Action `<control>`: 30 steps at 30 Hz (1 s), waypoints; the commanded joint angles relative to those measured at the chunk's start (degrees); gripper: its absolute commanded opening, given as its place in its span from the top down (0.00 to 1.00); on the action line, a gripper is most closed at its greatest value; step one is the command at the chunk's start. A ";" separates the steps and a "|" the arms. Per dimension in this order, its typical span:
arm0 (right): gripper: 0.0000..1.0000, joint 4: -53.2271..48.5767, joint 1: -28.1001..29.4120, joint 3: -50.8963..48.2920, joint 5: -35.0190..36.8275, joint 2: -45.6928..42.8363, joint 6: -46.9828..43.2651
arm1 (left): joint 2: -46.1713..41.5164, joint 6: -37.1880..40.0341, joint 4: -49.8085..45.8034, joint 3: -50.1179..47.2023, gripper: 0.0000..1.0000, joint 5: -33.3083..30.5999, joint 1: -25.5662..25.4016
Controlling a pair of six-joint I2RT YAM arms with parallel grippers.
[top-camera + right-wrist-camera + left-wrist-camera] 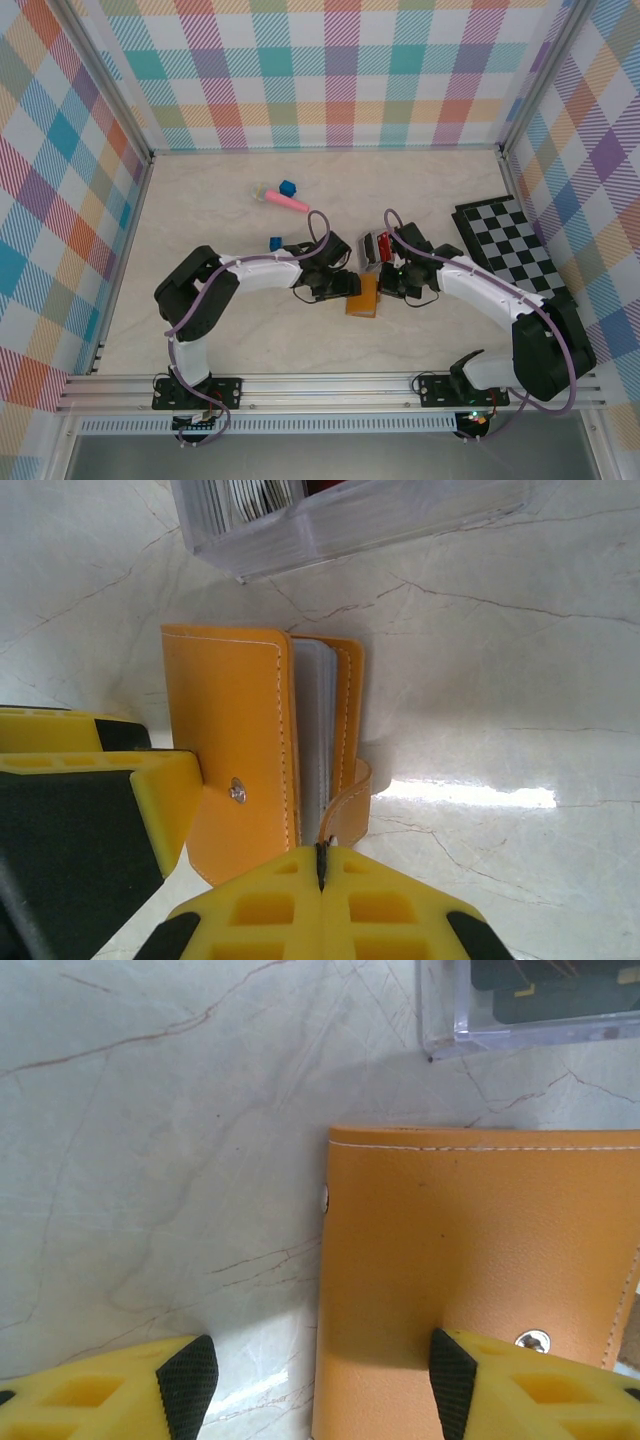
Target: Put the credit cards into the card holder
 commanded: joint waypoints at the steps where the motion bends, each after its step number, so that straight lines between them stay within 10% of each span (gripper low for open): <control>1: 0.96 -1.17 -0.23 1.63 -1.30 -0.88 -0.56 | 6.07 1.26 -2.31 -0.60 0.35 -3.31 -3.06; 30: 0.96 7.68 -0.24 0.68 -11.88 7.69 2.20 | 4.34 -1.77 -2.50 0.77 0.48 -8.54 -6.34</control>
